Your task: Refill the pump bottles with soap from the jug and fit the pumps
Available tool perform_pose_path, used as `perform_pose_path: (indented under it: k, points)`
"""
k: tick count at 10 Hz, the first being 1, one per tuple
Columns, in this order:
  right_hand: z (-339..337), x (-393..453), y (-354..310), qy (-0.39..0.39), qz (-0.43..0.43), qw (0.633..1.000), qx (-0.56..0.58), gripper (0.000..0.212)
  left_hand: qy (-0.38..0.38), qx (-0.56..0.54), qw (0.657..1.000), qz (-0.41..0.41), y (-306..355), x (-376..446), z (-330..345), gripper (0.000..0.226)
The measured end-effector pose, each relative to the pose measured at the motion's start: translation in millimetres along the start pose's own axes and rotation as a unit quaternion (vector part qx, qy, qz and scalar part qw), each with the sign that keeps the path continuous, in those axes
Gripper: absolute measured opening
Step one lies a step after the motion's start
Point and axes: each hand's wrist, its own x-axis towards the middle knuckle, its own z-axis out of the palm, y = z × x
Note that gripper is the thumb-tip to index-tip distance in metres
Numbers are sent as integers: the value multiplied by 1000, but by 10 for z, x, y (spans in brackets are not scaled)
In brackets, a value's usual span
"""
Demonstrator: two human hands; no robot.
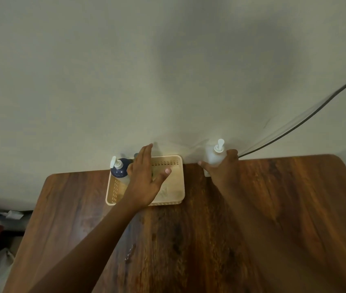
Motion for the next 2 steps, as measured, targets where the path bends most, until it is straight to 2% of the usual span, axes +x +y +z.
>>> perform_pose_path:
  k: [1, 2]
  points:
    - [-55, -77, -60, 14, -11, 1000, -9, 112, 7, 4, 1000, 1, 5, -27, -79, 95]
    - [-154, -284, -133, 61, -60, 995, -42, 107, 27, 33, 999, 9, 49, -136, -198, 93]
